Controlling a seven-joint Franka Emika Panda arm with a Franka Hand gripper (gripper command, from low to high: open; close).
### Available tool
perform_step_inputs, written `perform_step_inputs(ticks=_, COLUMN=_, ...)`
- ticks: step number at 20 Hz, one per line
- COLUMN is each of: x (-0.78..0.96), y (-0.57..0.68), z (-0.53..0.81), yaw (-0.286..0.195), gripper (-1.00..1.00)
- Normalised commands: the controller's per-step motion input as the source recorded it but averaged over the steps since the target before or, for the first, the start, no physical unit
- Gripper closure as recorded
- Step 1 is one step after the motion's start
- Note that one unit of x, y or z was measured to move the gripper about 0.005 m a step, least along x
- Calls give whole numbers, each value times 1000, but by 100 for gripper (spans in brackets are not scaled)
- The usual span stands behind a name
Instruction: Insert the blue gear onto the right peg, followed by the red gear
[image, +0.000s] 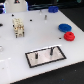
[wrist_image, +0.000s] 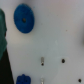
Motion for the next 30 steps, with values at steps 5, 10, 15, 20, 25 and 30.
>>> perform_step_inputs(ticks=5, x=-289, y=643, z=-287, yaw=0, gripper=-100)
perform_step_inputs(ticks=10, x=-218, y=524, z=-412, yaw=0, gripper=-100)
perform_step_inputs(ticks=15, x=-194, y=367, z=-496, yaw=0, gripper=-100)
perform_step_inputs(ticks=20, x=-286, y=79, z=-546, yaw=0, gripper=-100)
perform_step_inputs(ticks=25, x=-316, y=-234, z=-532, yaw=0, gripper=-100)
perform_step_inputs(ticks=30, x=-208, y=-304, z=-530, yaw=0, gripper=-100)
